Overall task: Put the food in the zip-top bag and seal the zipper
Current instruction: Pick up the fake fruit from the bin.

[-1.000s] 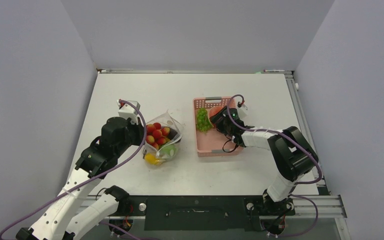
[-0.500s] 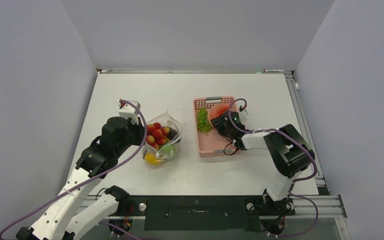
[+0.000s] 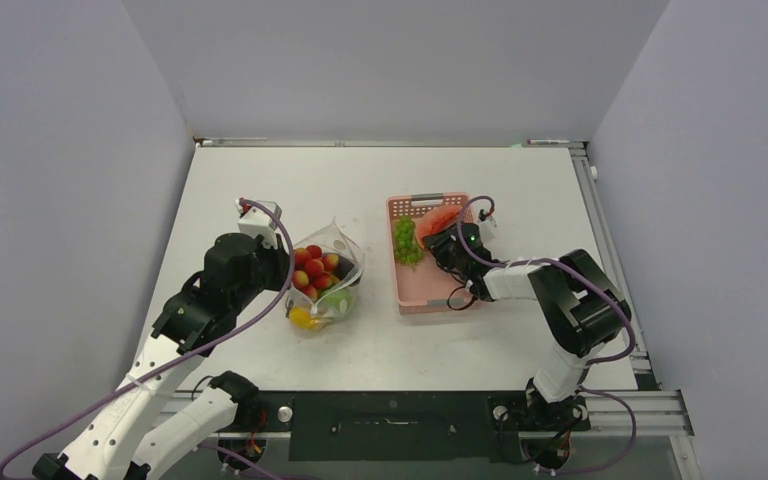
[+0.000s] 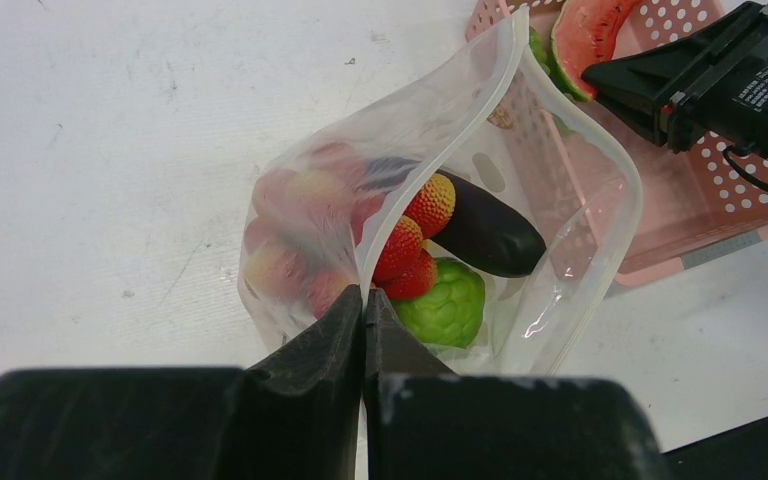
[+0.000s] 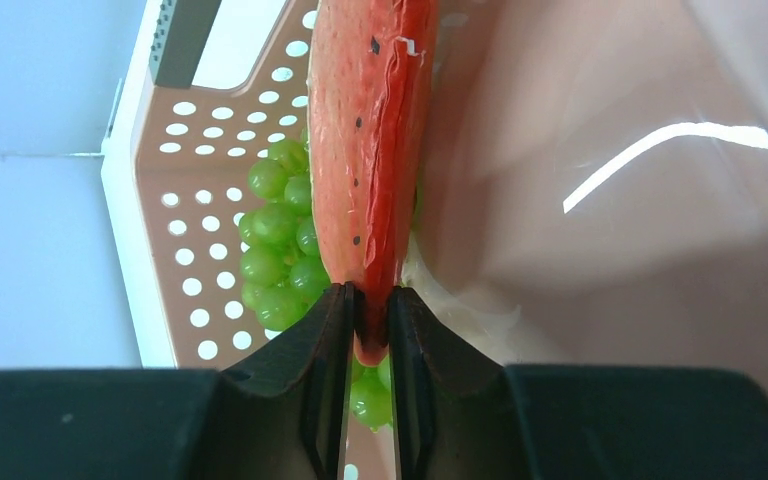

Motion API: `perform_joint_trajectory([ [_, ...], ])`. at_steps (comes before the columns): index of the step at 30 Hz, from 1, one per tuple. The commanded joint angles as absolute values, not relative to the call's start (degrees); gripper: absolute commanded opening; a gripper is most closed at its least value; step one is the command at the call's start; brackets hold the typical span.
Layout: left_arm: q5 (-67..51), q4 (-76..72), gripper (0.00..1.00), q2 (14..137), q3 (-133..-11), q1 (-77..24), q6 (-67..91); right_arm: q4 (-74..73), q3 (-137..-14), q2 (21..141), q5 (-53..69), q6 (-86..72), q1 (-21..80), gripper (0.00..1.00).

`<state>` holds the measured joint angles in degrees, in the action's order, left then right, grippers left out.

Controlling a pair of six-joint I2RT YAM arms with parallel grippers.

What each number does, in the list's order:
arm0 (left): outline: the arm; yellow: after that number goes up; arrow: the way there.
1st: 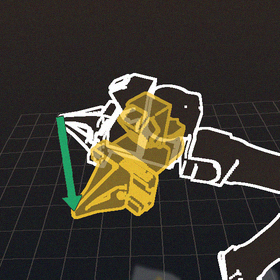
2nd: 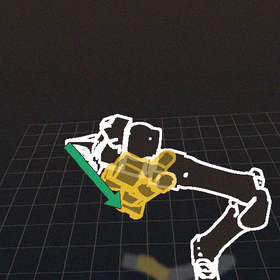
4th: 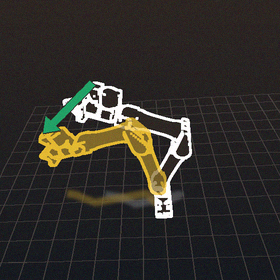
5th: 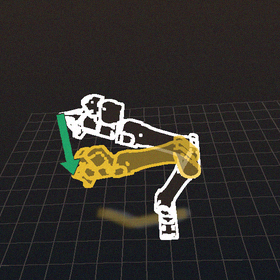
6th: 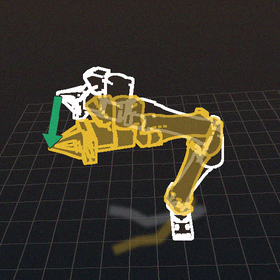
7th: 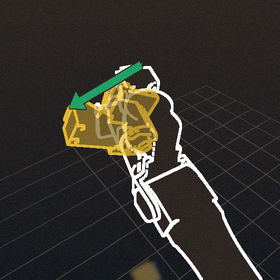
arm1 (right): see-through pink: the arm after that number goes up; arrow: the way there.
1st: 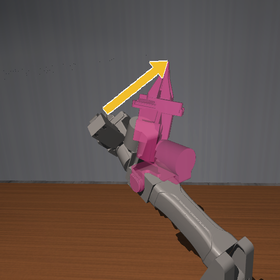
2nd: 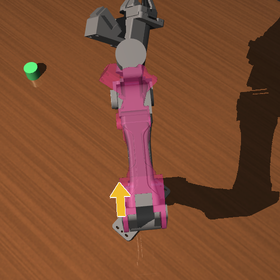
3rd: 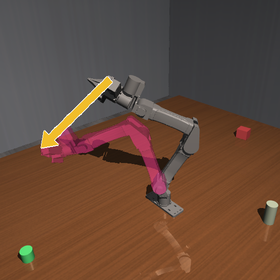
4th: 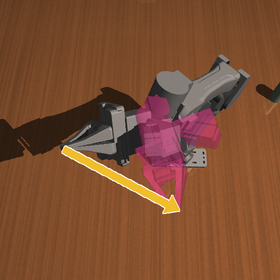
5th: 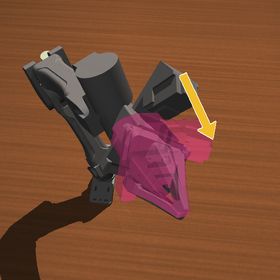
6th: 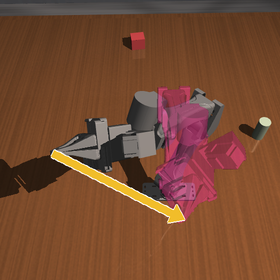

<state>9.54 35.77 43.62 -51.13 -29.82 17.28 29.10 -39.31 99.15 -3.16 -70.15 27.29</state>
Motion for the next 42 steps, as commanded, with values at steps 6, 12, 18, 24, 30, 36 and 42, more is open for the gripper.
perform_joint_trajectory([
  [6,8.69,32.32,0.0,43.16,-51.5,-29.52,16.44,29.67,-38.32,92.22,-4.99,-63.99,26.89,0.05],
  [12,8.32,32.43,0.0,42.75,-51.42,-29.46,16.44,25.42,-38.28,87.49,-5.09,-59.89,27.22,0.05],
  [18,7.89,32.45,0.0,42.21,-51.23,-29.53,16.35,19.29,-38.86,81.12,-5.45,-55.03,28.33,0.05],
  [24,7.23,32.45,0.0,41.93,-51.3,-29.53,16.35,10.59,-42.23,74.83,-3.58,-47.68,29.68,0.05],
  [30,7.02,32.43,0.0,41.61,-51.32,-29.53,16.33,3.34,-46.3,69.73,2.56,-39.77,31.05,0.05],
  [36,6.82,32.39,0.0,41.47,-51.33,-29.53,16.35,-5.79,-52.37,66.19,2.13,-30.84,36.64,0.05],
  [42,6.22,32.34,0.0,41.4,-51.26,-29.53,16.35,-13.59,-58.57,65.23,7.22,-24.35,39.85,0.05],
])
